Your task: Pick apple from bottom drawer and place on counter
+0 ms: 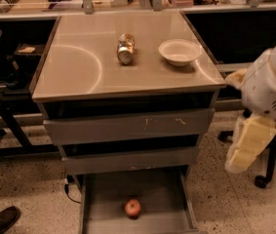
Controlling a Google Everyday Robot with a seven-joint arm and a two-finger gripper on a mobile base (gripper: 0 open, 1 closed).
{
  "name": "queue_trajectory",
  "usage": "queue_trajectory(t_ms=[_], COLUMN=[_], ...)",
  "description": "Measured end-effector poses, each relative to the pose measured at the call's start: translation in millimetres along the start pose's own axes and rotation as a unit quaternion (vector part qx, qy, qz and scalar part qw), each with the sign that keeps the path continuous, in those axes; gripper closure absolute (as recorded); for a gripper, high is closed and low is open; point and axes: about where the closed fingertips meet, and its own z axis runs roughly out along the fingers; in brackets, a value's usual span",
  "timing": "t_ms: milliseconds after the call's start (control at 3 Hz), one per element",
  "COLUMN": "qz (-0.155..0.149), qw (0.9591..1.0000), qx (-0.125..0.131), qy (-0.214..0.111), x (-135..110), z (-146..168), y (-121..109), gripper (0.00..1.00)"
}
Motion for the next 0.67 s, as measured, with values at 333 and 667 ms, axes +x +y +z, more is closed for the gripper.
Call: queue_trajectory(t_ms=[333, 667], qz=[0.007, 0.015], qw=[0.9994, 0.9961], qx=[-0.029, -0.086], qy=[-0.015, -0.008], x=[-5, 1], z=[61, 143], y=[36, 82], gripper=[0.0, 0.0])
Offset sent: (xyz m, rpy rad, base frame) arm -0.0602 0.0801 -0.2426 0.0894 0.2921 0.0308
